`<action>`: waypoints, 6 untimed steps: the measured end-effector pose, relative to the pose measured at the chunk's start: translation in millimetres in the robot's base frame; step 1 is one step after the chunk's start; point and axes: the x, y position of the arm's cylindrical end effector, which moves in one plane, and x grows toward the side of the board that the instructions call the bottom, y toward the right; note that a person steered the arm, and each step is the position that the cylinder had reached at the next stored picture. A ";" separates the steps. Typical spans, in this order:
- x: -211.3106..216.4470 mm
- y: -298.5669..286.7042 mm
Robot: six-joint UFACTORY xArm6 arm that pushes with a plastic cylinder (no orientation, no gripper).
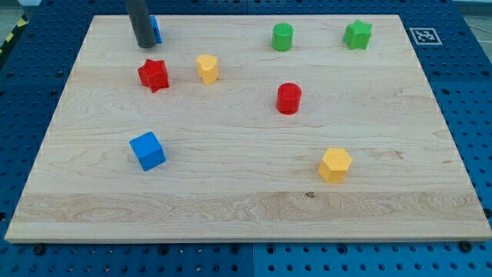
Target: Push the red star slightly downwards
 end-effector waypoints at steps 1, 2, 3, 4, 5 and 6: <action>6.8 0.0; 10.3 -2.0; 13.9 -2.1; 23.2 -9.1; 23.4 -19.9; 25.8 -23.9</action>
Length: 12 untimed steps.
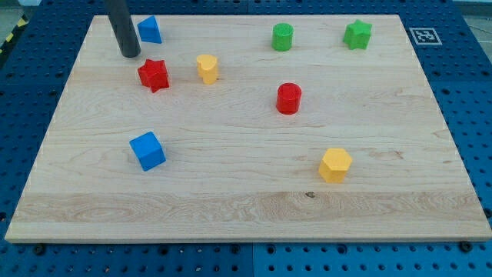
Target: Push the red star slightly downwards
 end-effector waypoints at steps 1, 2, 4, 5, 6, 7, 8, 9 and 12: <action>8.0 0.0; 13.3 0.0; 18.6 2.7; 18.6 9.2; 18.9 12.4; 19.8 17.7; 19.8 22.4; 30.1 31.1; 71.6 20.1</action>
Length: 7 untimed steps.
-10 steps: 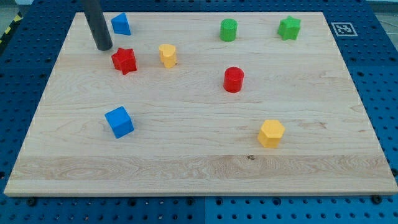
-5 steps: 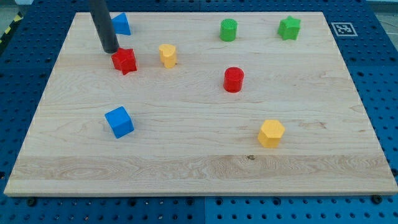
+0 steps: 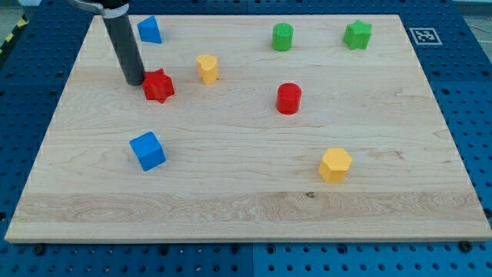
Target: Push the red star slightly downwards
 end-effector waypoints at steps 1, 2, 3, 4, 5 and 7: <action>22.0 0.0; 24.2 0.0; 32.8 4.1; 35.0 4.7; 41.2 5.4; 49.0 25.3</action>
